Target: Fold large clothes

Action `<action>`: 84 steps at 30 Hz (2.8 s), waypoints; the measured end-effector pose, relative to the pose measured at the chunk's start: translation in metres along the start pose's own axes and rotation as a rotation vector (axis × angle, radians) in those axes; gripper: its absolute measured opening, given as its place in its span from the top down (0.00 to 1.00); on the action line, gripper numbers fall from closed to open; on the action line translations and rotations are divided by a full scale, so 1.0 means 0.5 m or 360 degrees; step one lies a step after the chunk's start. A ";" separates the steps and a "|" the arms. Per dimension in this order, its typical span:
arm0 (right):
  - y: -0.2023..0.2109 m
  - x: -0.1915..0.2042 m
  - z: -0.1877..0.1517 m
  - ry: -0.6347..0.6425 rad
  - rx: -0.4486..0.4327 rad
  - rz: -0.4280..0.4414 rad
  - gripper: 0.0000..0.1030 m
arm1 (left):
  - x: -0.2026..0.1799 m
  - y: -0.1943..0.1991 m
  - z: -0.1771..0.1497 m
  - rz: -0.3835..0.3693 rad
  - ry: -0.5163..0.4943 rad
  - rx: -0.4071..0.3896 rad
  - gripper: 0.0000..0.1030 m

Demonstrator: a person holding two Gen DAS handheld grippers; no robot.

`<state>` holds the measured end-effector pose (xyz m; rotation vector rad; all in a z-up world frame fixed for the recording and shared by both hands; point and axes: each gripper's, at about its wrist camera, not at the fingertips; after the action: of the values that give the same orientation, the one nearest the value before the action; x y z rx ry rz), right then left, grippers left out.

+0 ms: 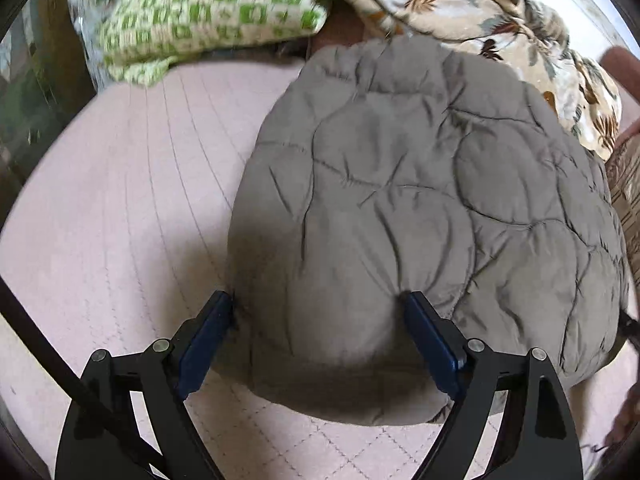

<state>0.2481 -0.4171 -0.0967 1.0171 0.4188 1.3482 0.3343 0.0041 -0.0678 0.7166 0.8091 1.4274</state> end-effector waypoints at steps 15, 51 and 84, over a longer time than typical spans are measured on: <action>0.120 -0.068 0.005 -0.0259 -0.0170 0.0184 0.25 | 0.129 0.080 -0.006 -0.0089 0.0265 -0.0060 0.14; 0.041 -0.238 -0.085 -0.1056 0.0020 0.0633 0.25 | 0.160 -0.032 -0.055 -0.0538 0.0607 0.0193 0.14; 0.114 0.085 -0.013 0.0589 -0.0636 -0.0454 0.68 | -0.031 0.073 -0.029 0.0327 -0.0241 -0.0557 0.61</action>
<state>0.2186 -0.3813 -0.0424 0.3609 0.5222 1.2917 0.3022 -0.0111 -0.0449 0.6399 0.3612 1.6252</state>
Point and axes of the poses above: each gripper's, at about its wrist camera, not at the fingertips, and y roughly against the way its jaws point, x to its left, z to its top, and after that the axes turned 1 degree about -x, right-handed
